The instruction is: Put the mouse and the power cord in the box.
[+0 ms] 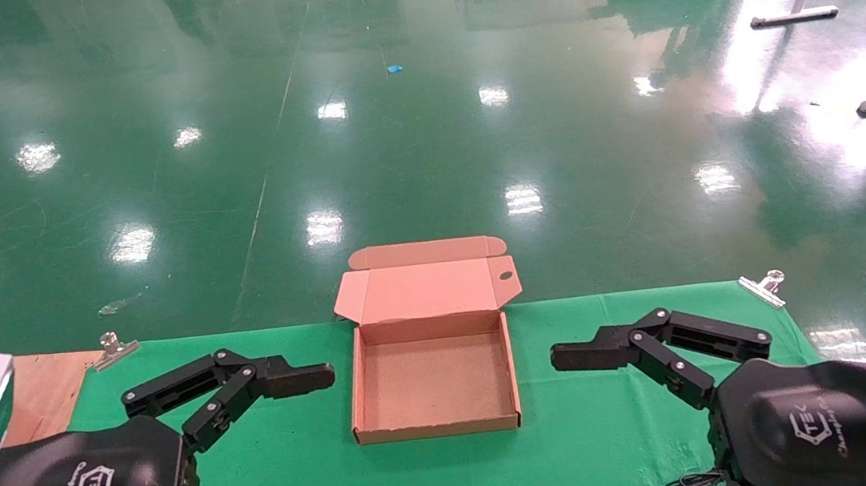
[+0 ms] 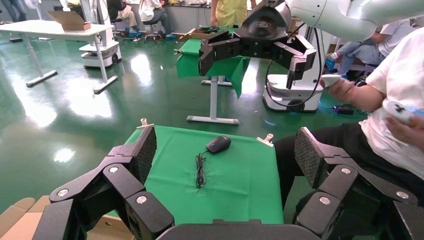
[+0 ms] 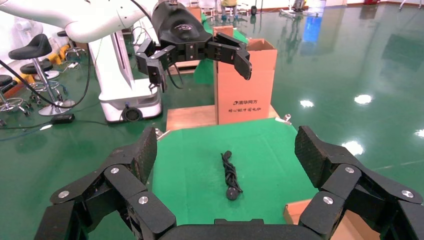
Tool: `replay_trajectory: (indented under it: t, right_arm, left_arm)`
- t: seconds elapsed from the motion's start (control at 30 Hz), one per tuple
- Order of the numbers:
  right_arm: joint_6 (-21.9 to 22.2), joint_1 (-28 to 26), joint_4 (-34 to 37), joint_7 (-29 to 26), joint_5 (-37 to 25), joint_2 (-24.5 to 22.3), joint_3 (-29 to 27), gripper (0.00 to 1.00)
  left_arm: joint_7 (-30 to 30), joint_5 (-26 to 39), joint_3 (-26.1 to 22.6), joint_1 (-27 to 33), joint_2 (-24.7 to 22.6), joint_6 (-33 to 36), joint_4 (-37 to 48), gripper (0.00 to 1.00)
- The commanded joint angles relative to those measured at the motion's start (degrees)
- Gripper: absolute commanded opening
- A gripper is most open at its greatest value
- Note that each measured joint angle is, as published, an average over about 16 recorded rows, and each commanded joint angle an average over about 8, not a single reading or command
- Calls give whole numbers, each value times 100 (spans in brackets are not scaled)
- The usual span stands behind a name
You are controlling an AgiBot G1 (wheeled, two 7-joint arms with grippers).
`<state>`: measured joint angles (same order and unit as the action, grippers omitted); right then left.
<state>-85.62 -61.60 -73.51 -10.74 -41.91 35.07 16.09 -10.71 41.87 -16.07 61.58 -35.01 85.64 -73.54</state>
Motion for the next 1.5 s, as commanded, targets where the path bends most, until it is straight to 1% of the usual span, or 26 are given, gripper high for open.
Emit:
replay_trajectory:
  t: [0.03, 0.23, 0.3, 0.37, 0.5, 0.67, 0.87, 0.93, 1.03, 1.17, 1.27, 1.5]
  right_arm:
    - [6, -4, 4, 1, -5, 6, 8, 100]
    - [-43, -13, 16, 74, -109, 8, 49, 100]
    - [-115, -50, 46, 201, -302, 0, 99, 100]
    - [-199, -150, 101, 404, -662, 22, 225, 100]
    - [-344, -555, 233, 904, -2005, 180, 758, 100]
    - [-296, -1175, 723, 1430, -3890, 622, 1576, 100]
    - [40, -1808, 1634, 2116, -5697, 1277, 2338, 100]
    - [224, -1988, 1972, 2338, -6205, 1509, 2549, 100]
    - [539, -2212, 2539, 2636, -6780, 1837, 2787, 100]
    - [968, -2459, 3364, 3020, -7264, 2233, 2990, 100]
    - [1259, -2599, 3981, 3310, -7447, 2490, 3070, 100]
    - [1765, -2809, 5279, 3997, -7356, 2908, 3003, 100]
  left_arm:
    - [0, 0, 0, 0, 0, 0, 0, 100]
    - [36, 88, -49, -18, -37, -2, 28, 100]
    - [83, 294, -138, 1, -58, 3, 45, 100]
    - [127, 626, -280, 57, -79, 18, 70, 100]
    - [206, 1488, -637, 260, -124, 55, 271, 100]
    - [441, 2609, -1085, 554, -271, 31, 885, 100]
    - [952, 4084, -1656, 1097, -646, -160, 1818, 100]
    - [1120, 4571, -1848, 1322, -819, -270, 2158, 100]
    - [1353, 5189, -2100, 1627, -1109, -484, 2674, 100]
    - [1684, 5798, -2374, 1919, -1524, -796, 3356, 100]
    - [1909, 6087, -2522, 2052, -1811, -1004, 3861, 100]
    - [2463, 6402, -2670, 2224, -2271, -1561, 4885, 100]
